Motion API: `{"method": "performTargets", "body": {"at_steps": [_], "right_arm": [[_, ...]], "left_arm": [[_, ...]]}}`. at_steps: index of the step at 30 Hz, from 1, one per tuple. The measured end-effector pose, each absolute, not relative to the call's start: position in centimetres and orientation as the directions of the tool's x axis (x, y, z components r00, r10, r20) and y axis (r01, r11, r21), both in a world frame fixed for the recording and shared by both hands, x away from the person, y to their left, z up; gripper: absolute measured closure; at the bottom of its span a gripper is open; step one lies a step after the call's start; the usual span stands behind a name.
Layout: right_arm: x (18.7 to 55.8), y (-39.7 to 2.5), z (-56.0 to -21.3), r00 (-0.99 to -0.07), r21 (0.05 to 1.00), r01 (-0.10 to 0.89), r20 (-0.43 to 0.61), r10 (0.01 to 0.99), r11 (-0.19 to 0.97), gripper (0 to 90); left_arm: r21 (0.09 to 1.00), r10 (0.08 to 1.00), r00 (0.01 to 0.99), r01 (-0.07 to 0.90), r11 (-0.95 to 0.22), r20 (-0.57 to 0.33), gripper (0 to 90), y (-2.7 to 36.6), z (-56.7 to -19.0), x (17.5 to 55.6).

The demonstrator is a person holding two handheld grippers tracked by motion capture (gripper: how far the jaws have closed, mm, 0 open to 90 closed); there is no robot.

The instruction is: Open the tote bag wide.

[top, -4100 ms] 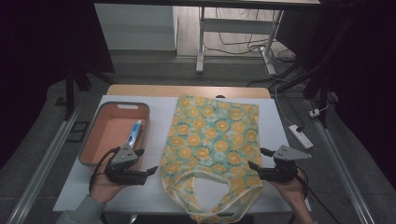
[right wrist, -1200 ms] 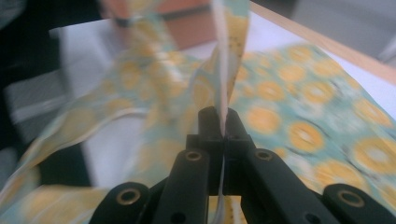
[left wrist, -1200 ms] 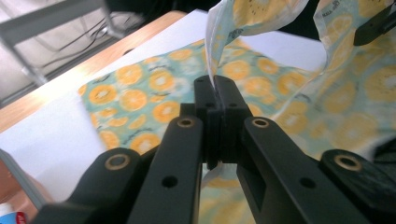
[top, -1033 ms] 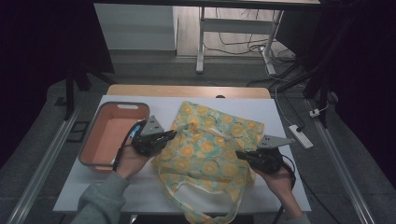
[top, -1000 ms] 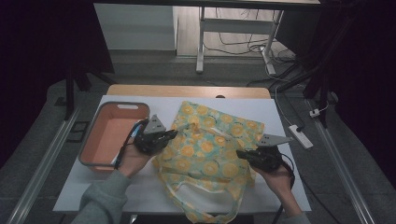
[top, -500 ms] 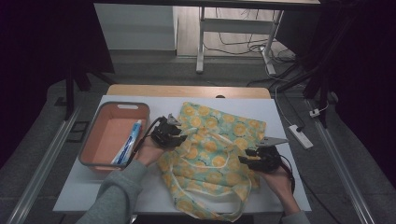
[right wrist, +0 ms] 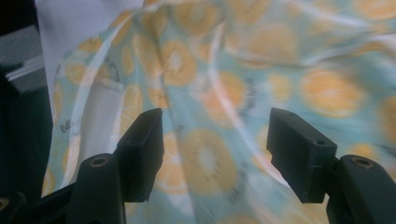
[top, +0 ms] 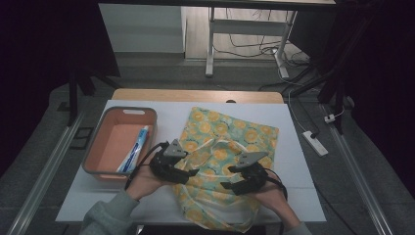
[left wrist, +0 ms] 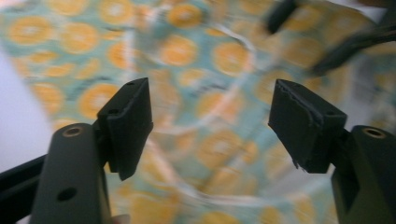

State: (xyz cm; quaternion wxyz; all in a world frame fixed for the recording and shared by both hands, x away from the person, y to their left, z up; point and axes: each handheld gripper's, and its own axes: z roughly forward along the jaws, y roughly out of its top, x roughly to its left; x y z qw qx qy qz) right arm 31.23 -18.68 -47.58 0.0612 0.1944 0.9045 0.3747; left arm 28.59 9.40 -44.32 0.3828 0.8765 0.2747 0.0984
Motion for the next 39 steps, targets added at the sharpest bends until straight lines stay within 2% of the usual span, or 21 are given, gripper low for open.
{"method": "performTargets", "body": {"at_steps": [1, 5, 9, 10, 11, 12, 13, 15, 26, 28, 31, 32, 33, 34, 39], "right_arm": [[31.7, -17.6, -48.8, -0.927, 0.671, 0.311, 0.058, 0.371, 0.673, 37.3], [32.1, -16.4, -50.3, -0.937, 0.61, 0.302, 0.049, 0.346, 0.732, 39.4], [32.6, -15.5, -51.5, -0.942, 0.552, 0.282, 0.006, 0.335, 0.784, 46.5], [32.6, -15.5, -51.5, -0.943, 0.561, 0.27, -0.01, 0.333, 0.782, 53.3], [32.9, -15.5, -51.4, -0.935, 0.562, 0.291, -0.004, 0.354, 0.774, 67.7], [33.0, -15.6, -51.4, -0.931, 0.562, 0.299, -0.006, 0.366, 0.771, 73.4], [33.0, -15.6, -51.4, -0.931, 0.562, 0.299, -0.006, 0.366, 0.771, 73.4], [33.5, -15.8, -51.4, -0.922, 0.571, 0.32, 0.004, 0.387, 0.756, 88.5], [34.5, -16.7, -50.3, -0.896, 0.655, 0.357, 0.039, 0.442, 0.666, 90.0], [34.6, -16.8, -50.2, -0.893, 0.665, 0.36, 0.044, 0.448, 0.654, 90.0], [34.8, -17.0, -49.7, -0.888, 0.681, 0.363, 0.047, 0.457, 0.636, 90.0], [34.8, -17.0, -49.7, -0.888, 0.681, 0.363, 0.047, 0.457, 0.636, 90.0], [34.9, -17.0, -49.4, -0.886, 0.69, 0.362, 0.045, 0.462, 0.627, 90.0], [35.0, -17.1, -49.2, -0.885, 0.693, 0.361, 0.044, 0.464, 0.624, 90.0], [35.7, -17.2, -48.4, -0.869, 0.707, 0.358, 0.013, 0.495, 0.61, 90.0]], "left_arm": [[0.724, 0.537, 0.843, 0.397, -0.563, -0.045, 34.3, 9.1, -44.6, 28.2], [0.706, 0.469, 0.882, 0.364, -0.608, -0.051, 36.7, 7.7, -45.5, 27.0], [0.683, 0.441, 0.896, 0.353, -0.64, -0.05, 38.9, 6.4, -46.6, 26.6], [0.676, 0.433, 0.9, 0.351, -0.648, -0.053, 39.6, 6.1, -46.9, 26.6], [0.671, 0.422, 0.905, 0.346, -0.656, -0.053, 39.7, 5.8, -47.3, 26.5], [0.663, 0.409, 0.911, 0.339, -0.668, -0.053, 39.9, 5.5, -47.6, 26.4], [0.655, 0.4, 0.915, 0.331, -0.679, -0.049, 39.9, 5.1, -47.9, 26.3], [0.637, 0.371, 0.928, 0.307, -0.707, -0.036, 39.8, 4.0, -48.6, 26.2], [0.599, 0.273, 0.961, 0.249, -0.761, -0.053, 38.7, -1.2, -50.3, 26.3], [0.592, 0.269, 0.962, 0.244, -0.768, -0.048, 41.9, -2.2, -50.7, 26.3], [0.586, 0.274, 0.96, 0.254, -0.769, -0.056, 66.2, -3.3, -51.4, 26.5], [0.587, 0.269, 0.961, 0.256, -0.768, -0.066, 66.2, -3.4, -51.5, 26.6], [0.586, 0.265, 0.962, 0.254, -0.769, -0.069, 81.2, -3.5, -51.6, 26.6], [0.585, 0.261, 0.963, 0.252, -0.771, -0.071, 86.4, -3.5, -51.7, 26.6], [0.586, 0.212, 0.975, 0.21, -0.783, -0.066, 88.9, -2.4, -51.1, 25.9]]}}
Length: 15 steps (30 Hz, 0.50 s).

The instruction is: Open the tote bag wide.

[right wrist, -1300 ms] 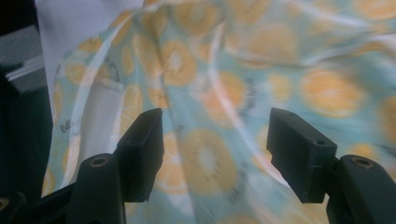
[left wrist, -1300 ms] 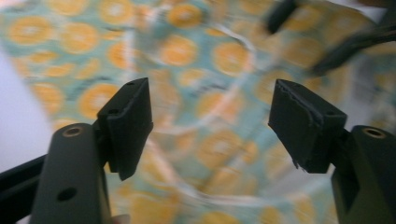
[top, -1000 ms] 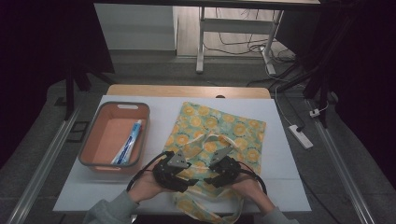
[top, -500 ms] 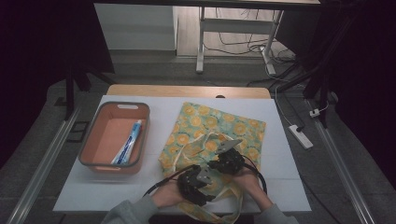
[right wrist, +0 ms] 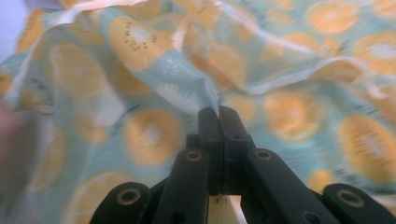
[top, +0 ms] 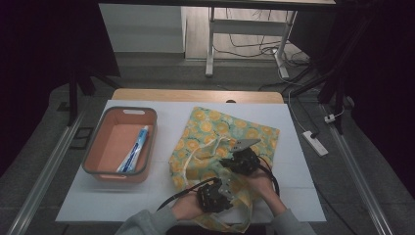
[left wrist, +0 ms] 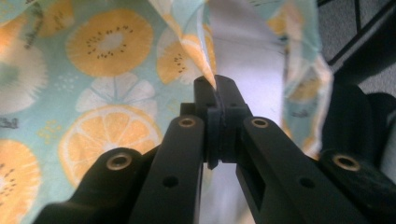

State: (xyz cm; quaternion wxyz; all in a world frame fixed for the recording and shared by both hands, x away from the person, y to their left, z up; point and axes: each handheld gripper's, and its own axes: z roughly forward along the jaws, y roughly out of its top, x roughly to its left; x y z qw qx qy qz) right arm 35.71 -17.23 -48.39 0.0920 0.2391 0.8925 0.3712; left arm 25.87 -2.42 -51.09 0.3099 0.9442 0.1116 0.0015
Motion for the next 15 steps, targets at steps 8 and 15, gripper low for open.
{"method": "performTargets", "body": {"at_steps": [8, 15], "right_arm": [[40.3, -18.1, -47.6, -0.765, 0.716, 0.453, 0.005, 0.644, 0.532, 90.0], [43.2, -18.9, -48.5, -0.685, 0.691, 0.527, 0.001, 0.728, 0.495, 90.0]], "left_arm": [[0.625, 0.211, 0.976, 0.199, -0.755, -0.057, 88.9, 1.9, -49.5, 23.9], [0.632, 0.246, 0.967, 0.234, -0.739, -0.071, 88.8, 4.7, -49.6, 23.0]]}}
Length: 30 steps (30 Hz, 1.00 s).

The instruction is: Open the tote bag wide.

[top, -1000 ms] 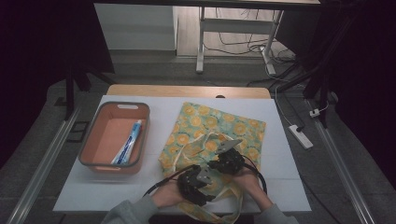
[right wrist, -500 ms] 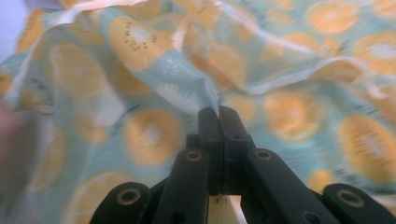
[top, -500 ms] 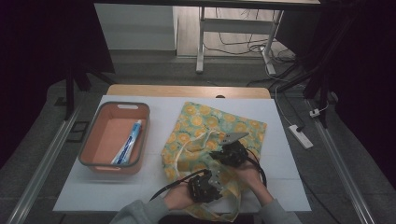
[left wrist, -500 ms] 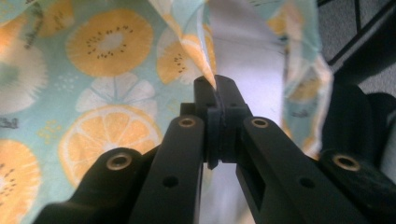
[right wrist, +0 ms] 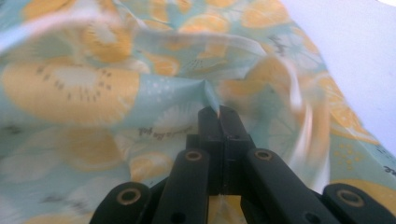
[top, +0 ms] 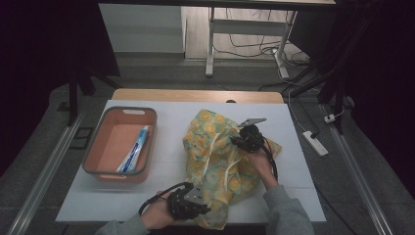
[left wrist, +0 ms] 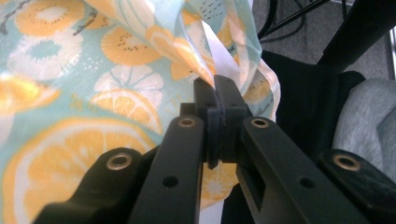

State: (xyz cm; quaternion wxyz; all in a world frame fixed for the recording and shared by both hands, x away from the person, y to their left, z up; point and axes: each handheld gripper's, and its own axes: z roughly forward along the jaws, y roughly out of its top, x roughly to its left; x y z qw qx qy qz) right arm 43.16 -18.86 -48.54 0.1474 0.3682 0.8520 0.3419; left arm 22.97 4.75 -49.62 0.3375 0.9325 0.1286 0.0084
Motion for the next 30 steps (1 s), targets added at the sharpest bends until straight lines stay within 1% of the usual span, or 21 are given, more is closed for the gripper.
{"method": "performTargets", "body": {"at_steps": [3, 4, 6, 8, 9, 10, 11, 12, 13, 14, 15, 17, 21, 22, 24, 25, 26, 27, 28, 29, 30], "right_arm": [[43.8, -19.0, -49.3, -0.667, 0.681, 0.554, 0.018, 0.745, 0.479, 90.0], [43.8, -18.9, -49.6, -0.67, 0.678, 0.556, 0.023, 0.742, 0.481, 90.0], [43.6, -18.6, -49.8, -0.682, 0.675, 0.549, 0.021, 0.731, 0.493, 90.0], [43.1, -18.4, -49.5, -0.698, 0.682, 0.538, 0.03, 0.715, 0.496, 90.0], [43.1, -18.4, -49.5, -0.698, 0.682, 0.538, 0.03, 0.715, 0.496, 90.0], [42.6, -18.1, -49.1, -0.716, 0.69, 0.516, 0.023, 0.698, 0.507, 90.0], [42.6, -18.1, -49.1, -0.716, 0.69, 0.516, 0.023, 0.698, 0.507, 90.0], [42.4, -17.9, -48.9, -0.724, 0.693, 0.505, 0.016, 0.689, 0.515, 90.0], [42.1, -17.7, -48.6, -0.737, 0.696, 0.487, 0.003, 0.676, 0.528, 90.0], [42.1, -17.7, -48.6, -0.737, 0.696, 0.487, 0.003, 0.676, 0.528, 90.0], [41.7, -17.7, -48.5, -0.746, 0.698, 0.482, 0.01, 0.665, 0.53, 90.0], [41.5, -17.8, -48.6, -0.756, 0.696, 0.477, 0.014, 0.654, 0.537, 90.0], [41.1, -18.0, -48.6, -0.762, 0.699, 0.474, 0.02, 0.647, 0.536, 90.0], [40.9, -18.1, -48.5, -0.768, 0.707, 0.463, 0.02, 0.64, 0.534, 90.0], [40.7, -18.1, -48.4, -0.771, 0.709, 0.459, 0.019, 0.637, 0.535, 90.0], [40.4, -18.1, -48.2, -0.779, 0.712, 0.447, 0.014, 0.627, 0.541, 90.0], [40.3, -18.2, -48.1, -0.783, 0.713, 0.443, 0.012, 0.622, 0.543, 89.9], [40.3, -18.2, -48.1, -0.783, 0.713, 0.443, 0.012, 0.622, 0.543, 89.9], [40.0, -18.3, -48.0, -0.786, 0.718, 0.435, 0.01, 0.618, 0.542, 90.0], [40.0, -18.3, -48.0, -0.786, 0.718, 0.435, 0.01, 0.618, 0.542, 90.0], [39.7, -18.6, -47.8, -0.789, 0.729, 0.429, 0.015, 0.614, 0.533, 90.0]], "left_arm": [[0.632, 0.259, 0.963, 0.248, -0.735, -0.077, 87.8, 5.1, -49.9, 23.1], [0.632, 0.259, 0.963, 0.248, -0.735, -0.077, 85.0, 5.1, -49.9, 23.1], [0.665, 0.293, 0.954, 0.255, -0.702, -0.057, 69.7, 5.4, -49.4, 23.2], [0.68, 0.306, 0.951, 0.255, -0.688, -0.047, 63.7, 5.6, -49.0, 23.2], [0.699, 0.332, 0.943, 0.26, -0.666, -0.035, 63.7, 5.8, -48.5, 23.3], [0.717, 0.364, 0.931, 0.264, -0.645, -0.015, 52.6, 6.0, -48.0, 23.4], [0.73, 0.398, 0.917, 0.267, -0.629, 0.007, 52.6, 6.3, -47.5, 23.6], [0.738, 0.442, 0.897, 0.277, -0.616, 0.033, 50.0, 6.5, -47.0, 23.8], [0.739, 0.488, 0.871, 0.294, -0.606, 0.053, 43.9, 6.7, -46.6, 24.2], [0.741, 0.529, 0.847, 0.318, -0.591, 0.058, 43.9, 6.9, -46.3, 24.7], [0.749, 0.569, 0.819, 0.334, -0.573, 0.071, 40.0, 7.1, -46.0, 25.2], [0.748, 0.609, 0.788, 0.352, -0.562, 0.087, 36.3, 7.2, -45.7, 26.0], [0.738, 0.677, 0.722, 0.381, -0.557, 0.138, 33.0, 7.3, -45.2, 28.1], [0.724, 0.703, 0.695, 0.405, -0.559, 0.153, 32.2, 7.3, -45.1, 29.3], [0.715, 0.711, 0.686, 0.421, -0.559, 0.152, 32.4, 7.3, -45.1, 29.9], [0.71, 0.719, 0.679, 0.435, -0.554, 0.146, 34.5, 7.4, -45.2, 30.5], [0.701, 0.722, 0.677, 0.446, -0.557, 0.143, 39.8, 7.3, -45.2, 30.9], [0.686, 0.714, 0.682, 0.444, -0.576, 0.159, 39.8, 7.3, -45.3, 31.3], [0.668, 0.711, 0.681, 0.449, -0.593, 0.172, 49.8, 7.2, -45.5, 31.7], [0.652, 0.711, 0.682, 0.462, -0.602, 0.174, 49.8, 7.3, -45.8, 32.1], [0.638, 0.709, 0.685, 0.474, -0.606, 0.165, 68.7, 7.4, -46.0, 32.5]]}}
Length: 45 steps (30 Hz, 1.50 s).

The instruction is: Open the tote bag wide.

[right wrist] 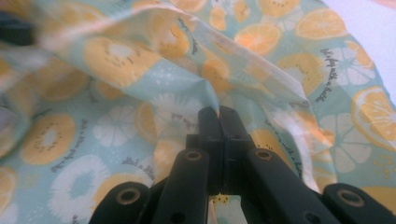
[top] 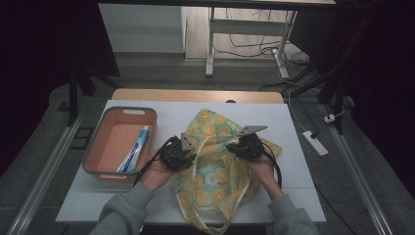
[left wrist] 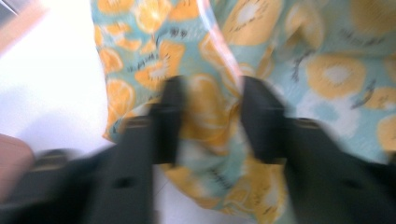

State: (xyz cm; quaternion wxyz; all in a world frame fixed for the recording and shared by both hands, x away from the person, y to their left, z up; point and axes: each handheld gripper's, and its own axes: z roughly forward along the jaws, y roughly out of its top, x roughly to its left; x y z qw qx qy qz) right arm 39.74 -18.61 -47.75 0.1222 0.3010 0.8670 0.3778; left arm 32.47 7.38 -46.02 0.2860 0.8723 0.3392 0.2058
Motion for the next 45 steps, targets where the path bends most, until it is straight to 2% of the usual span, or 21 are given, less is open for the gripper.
{"method": "performTargets", "body": {"at_steps": [1, 2, 3, 4, 6, 15, 19, 27, 31, 39, 40, 41, 42, 43, 44, 45], "right_arm": [[39.7, -18.6, -47.8, -0.789, 0.729, 0.429, 0.015, 0.614, 0.533, 90.0], [39.5, -19.0, -47.6, -0.789, 0.738, 0.425, 0.018, 0.614, 0.525, 90.0], [39.5, -19.0, -47.6, -0.789, 0.738, 0.425, 0.018, 0.614, 0.525, 90.0], [39.4, -19.1, -47.5, -0.789, 0.742, 0.424, 0.021, 0.614, 0.52, 90.0], [39.1, -19.7, -47.2, -0.791, 0.753, 0.42, 0.029, 0.612, 0.506, 90.0], [39.2, -21.0, -46.7, -0.791, 0.783, 0.415, 0.059, 0.609, 0.463, 90.0], [39.8, -20.5, -47.3, -0.787, 0.759, 0.409, 0.012, 0.617, 0.507, 90.0], [41.4, -20.2, -49.9, -0.763, 0.709, 0.485, 0.057, 0.643, 0.512, 90.0], [41.7, -20.3, -50.5, -0.752, 0.705, 0.5, 0.066, 0.656, 0.502, 90.0], [41.5, -20.4, -50.6, -0.748, 0.71, 0.504, 0.074, 0.66, 0.491, 89.9], [41.5, -20.3, -50.5, -0.748, 0.712, 0.501, 0.07, 0.66, 0.492, 89.9], [41.4, -20.3, -50.5, -0.748, 0.712, 0.499, 0.066, 0.66, 0.494, 89.9], [41.3, -20.3, -50.4, -0.75, 0.716, 0.497, 0.07, 0.658, 0.49, 89.9], [41.2, -20.3, -50.2, -0.755, 0.724, 0.488, 0.07, 0.652, 0.488, 89.9], [41.2, -20.3, -50.2, -0.755, 0.724, 0.488, 0.07, 0.652, 0.488, 89.9], [41.2, -20.3, -50.1, -0.756, 0.727, 0.486, 0.071, 0.65, 0.486, 89.9]], "left_arm": [[0.63, 0.707, 0.692, 0.487, -0.604, 0.143, 68.7, 7.6, -46.2, 32.8], [0.621, 0.704, 0.697, 0.494, -0.609, 0.136, 80.7, 7.8, -46.3, 33.0], [0.616, 0.703, 0.698, 0.496, -0.612, 0.137, 80.7, 8.0, -46.4, 33.1], [0.616, 0.703, 0.7, 0.5, -0.609, 0.127, 85.4, 8.2, -46.4, 33.1], [0.614, 0.701, 0.703, 0.503, -0.608, 0.119, 88.4, 8.6, -46.4, 33.2], [0.658, 0.733, 0.679, 0.538, -0.527, 0.031, 88.9, 11.5, -44.8, 35.0], [0.635, 0.744, 0.667, 0.562, -0.531, 0.032, 89.0, 11.4, -45.1, 36.2], [0.573, 0.746, 0.666, 0.607, -0.551, 0.012, 88.8, 10.7, -46.8, 38.0], [0.57, 0.746, 0.666, 0.616, -0.543, -0.009, 88.7, 10.6, -47.0, 38.3], [0.583, 0.754, 0.656, 0.607, -0.54, 0.014, 87.2, 10.3, -46.1, 38.1], [0.584, 0.762, 0.647, 0.61, -0.535, 0.021, 84.0, 10.3, -46.1, 38.2], [0.587, 0.775, 0.632, 0.62, -0.521, 0.022, 76.7, 10.3, -46.2, 38.3], [0.595, 0.784, 0.62, 0.622, -0.51, 0.024, 64.1, 10.4, -46.1, 38.3], [0.609, 0.794, 0.607, 0.619, -0.495, 0.029, 41.7, 10.4, -45.9, 38.1], [0.62, 0.797, 0.604, 0.616, -0.485, 0.023, 41.7, 10.5, -45.7, 38.0], [0.642, 0.79, 0.613, 0.607, -0.469, -0.002, 37.7, 10.8, -45.4, 37.7]]}}
